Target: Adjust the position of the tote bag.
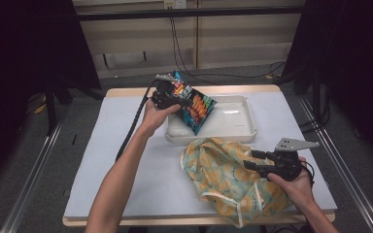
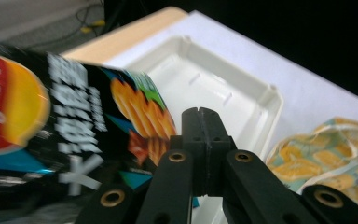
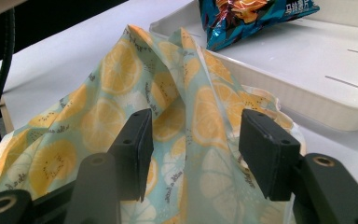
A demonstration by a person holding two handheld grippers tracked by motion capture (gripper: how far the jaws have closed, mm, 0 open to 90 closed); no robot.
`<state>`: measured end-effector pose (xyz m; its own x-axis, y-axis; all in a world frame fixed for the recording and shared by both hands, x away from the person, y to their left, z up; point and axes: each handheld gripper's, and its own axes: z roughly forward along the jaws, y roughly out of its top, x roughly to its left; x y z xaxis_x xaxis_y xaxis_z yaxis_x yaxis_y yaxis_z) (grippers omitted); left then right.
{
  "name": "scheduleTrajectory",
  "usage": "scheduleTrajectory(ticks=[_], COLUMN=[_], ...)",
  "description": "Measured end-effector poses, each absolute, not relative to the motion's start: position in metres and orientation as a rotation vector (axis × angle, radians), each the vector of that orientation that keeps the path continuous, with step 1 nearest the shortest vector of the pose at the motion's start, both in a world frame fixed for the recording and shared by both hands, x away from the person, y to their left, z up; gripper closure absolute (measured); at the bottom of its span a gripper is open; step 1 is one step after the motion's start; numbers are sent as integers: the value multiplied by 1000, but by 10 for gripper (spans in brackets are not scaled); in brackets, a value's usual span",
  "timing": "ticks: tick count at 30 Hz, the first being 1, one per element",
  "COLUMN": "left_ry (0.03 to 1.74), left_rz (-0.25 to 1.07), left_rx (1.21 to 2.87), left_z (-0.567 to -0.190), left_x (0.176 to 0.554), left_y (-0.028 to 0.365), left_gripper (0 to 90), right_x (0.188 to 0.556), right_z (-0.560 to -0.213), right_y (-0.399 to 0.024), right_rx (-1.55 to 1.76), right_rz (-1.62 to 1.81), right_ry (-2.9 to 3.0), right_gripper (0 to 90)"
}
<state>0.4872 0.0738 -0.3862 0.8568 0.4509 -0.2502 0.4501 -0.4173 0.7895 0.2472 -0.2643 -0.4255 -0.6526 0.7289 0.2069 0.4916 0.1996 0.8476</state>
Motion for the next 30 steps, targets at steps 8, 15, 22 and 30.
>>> scheduleTrajectory(ticks=[8, 15, 22, 30], left_ry=[659, 673, 687, 699], left_rz=[-39, -63, -78, -72], left_rx=[2161, 2235, 2266, 2312], left_z=[-419, -436, -445, -452], left_x=[486, 486, 488, 489], left_y=[42, 31, 27, 24], left_gripper=[900, 900, 900, 900], right_x=[247, 247, 248, 249], right_z=[-426, -427, -428, -429], right_y=[-266, -268, -269, -269], right_rx=[1166, 1165, 1167, 1176], right_rz=[1437, 1441, 1439, 1433], right_ry=[2228, 2227, 2232, 2231], right_gripper=[452, 452, 451, 451])
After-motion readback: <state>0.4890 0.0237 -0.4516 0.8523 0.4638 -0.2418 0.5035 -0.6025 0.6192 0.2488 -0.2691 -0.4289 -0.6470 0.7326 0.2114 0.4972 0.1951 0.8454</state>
